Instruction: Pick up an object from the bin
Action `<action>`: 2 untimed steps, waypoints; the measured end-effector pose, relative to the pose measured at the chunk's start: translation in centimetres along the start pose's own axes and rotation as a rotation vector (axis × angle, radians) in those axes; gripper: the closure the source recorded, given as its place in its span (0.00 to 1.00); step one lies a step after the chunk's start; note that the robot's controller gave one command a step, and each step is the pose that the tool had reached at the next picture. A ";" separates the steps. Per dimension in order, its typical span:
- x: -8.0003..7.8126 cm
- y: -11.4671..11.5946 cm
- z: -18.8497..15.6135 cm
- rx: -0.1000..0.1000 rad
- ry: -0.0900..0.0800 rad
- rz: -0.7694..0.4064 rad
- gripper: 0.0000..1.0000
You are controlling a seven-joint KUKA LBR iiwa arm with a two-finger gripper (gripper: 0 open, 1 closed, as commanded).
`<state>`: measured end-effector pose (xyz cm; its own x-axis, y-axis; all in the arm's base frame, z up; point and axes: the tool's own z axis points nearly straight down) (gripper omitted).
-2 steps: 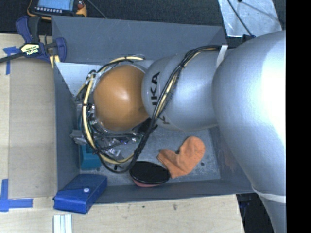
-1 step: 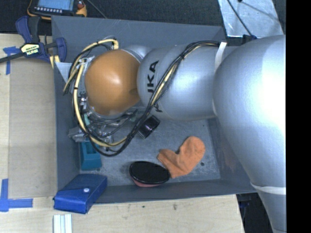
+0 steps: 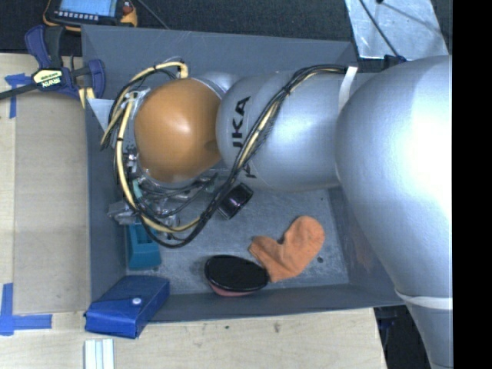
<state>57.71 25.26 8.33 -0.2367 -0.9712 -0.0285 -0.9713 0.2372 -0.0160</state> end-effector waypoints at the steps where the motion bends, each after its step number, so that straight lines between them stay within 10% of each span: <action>1: 0.0 -0.2 -2.9 -0.013 0.029 -0.001 1.00; 2: -0.2 -0.2 -7.5 -0.014 0.026 0.003 1.00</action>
Offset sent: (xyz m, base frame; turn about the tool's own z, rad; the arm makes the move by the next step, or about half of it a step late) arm -0.0001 0.0000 0.0748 0.0002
